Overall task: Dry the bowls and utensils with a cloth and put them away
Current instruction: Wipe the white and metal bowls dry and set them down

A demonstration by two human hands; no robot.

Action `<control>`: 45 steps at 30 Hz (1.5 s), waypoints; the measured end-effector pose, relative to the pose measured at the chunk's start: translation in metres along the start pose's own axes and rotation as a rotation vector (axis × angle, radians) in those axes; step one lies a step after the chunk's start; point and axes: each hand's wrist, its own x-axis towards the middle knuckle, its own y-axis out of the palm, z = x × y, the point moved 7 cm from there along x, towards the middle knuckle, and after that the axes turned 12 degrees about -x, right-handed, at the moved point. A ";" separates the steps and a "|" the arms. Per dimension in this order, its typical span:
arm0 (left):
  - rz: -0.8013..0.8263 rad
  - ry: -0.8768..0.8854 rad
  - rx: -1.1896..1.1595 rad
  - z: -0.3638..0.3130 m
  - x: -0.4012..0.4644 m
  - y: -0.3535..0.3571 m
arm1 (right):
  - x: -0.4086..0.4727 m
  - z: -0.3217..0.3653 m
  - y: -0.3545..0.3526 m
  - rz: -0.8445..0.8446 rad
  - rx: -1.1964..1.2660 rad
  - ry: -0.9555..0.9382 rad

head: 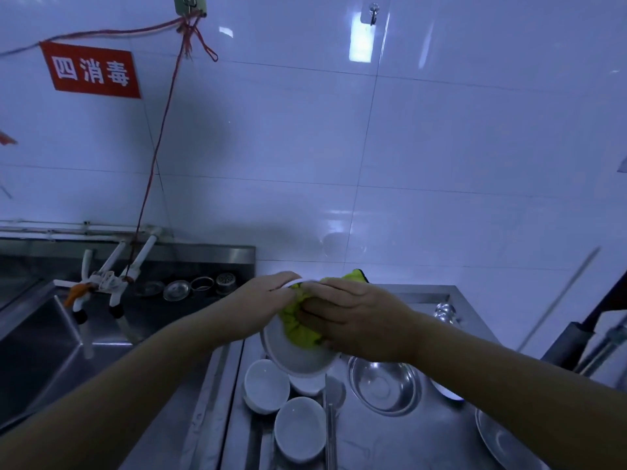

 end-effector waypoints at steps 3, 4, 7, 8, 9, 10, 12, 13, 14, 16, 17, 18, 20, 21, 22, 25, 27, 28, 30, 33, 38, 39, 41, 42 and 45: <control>-0.126 0.061 -0.056 -0.002 -0.002 -0.006 | -0.002 0.003 0.003 0.010 0.169 0.196; -0.190 0.070 -0.066 -0.002 -0.003 -0.009 | -0.004 0.005 0.004 0.016 0.215 0.267; -0.329 0.094 -0.069 -0.006 -0.004 -0.012 | -0.011 0.022 0.005 0.003 0.294 0.481; -0.360 0.105 -0.058 -0.008 -0.004 -0.011 | -0.011 0.030 0.005 -0.011 0.329 0.571; -0.392 0.121 -0.052 -0.009 -0.005 -0.009 | -0.009 0.038 0.004 -0.028 0.370 0.671; -0.425 0.135 -0.051 -0.010 -0.005 -0.008 | -0.005 0.045 0.002 -0.051 0.409 0.775; -0.458 0.135 -0.066 -0.007 -0.002 -0.006 | 0.002 0.051 -0.003 -0.145 0.489 0.970; -0.457 0.119 -0.091 -0.004 0.000 -0.006 | 0.005 0.051 -0.005 -0.206 0.531 1.038; -0.449 0.105 -0.121 -0.002 0.002 -0.006 | 0.009 0.050 -0.006 -0.250 0.560 1.069; -0.415 0.101 -0.154 -0.002 0.006 -0.006 | 0.012 0.050 -0.005 -0.276 0.524 1.010; -0.385 0.104 -0.162 -0.003 0.008 -0.006 | 0.012 0.050 -0.005 -0.282 0.463 0.939; -0.341 0.103 -0.175 -0.004 0.009 -0.006 | 0.009 0.050 -0.003 -0.289 0.394 0.859; -0.215 0.057 -0.178 -0.005 0.010 -0.005 | -0.001 0.049 0.000 -0.315 0.234 0.665; -0.124 0.018 -0.128 -0.006 0.011 -0.004 | -0.006 0.047 0.000 -0.338 0.162 0.557; -0.027 -0.020 -0.070 -0.007 0.012 -0.002 | -0.011 0.045 -0.001 -0.368 0.111 0.459; 0.062 -0.056 -0.123 -0.012 0.014 -0.006 | -0.014 0.035 -0.008 -0.451 0.047 0.344; -0.054 -0.036 -0.260 -0.010 0.015 -0.009 | -0.009 0.026 -0.010 -0.445 0.020 0.423; -0.147 -0.016 -0.319 -0.006 0.014 -0.008 | -0.006 0.020 -0.010 -0.430 -0.004 0.511; -0.322 0.027 -0.421 0.002 0.007 0.001 | -0.004 0.010 -0.008 -0.401 -0.029 0.704; -0.436 0.098 -0.499 0.004 0.000 0.014 | -0.001 0.013 -0.006 -0.416 0.006 0.786; -0.407 0.151 -0.277 -0.006 0.001 -0.004 | -0.008 0.016 -0.006 -0.461 0.018 0.529; -0.341 0.144 -0.173 -0.009 0.002 -0.007 | -0.012 0.015 -0.006 -0.463 0.019 0.425; -0.148 0.097 0.067 -0.013 0.009 -0.007 | -0.020 0.013 -0.004 -0.459 0.002 0.210; -0.056 0.060 0.174 -0.012 0.013 -0.008 | -0.022 0.013 -0.002 -0.446 -0.002 0.123; -0.012 0.041 0.140 -0.014 0.023 -0.017 | -0.016 0.008 0.003 -0.415 0.007 0.086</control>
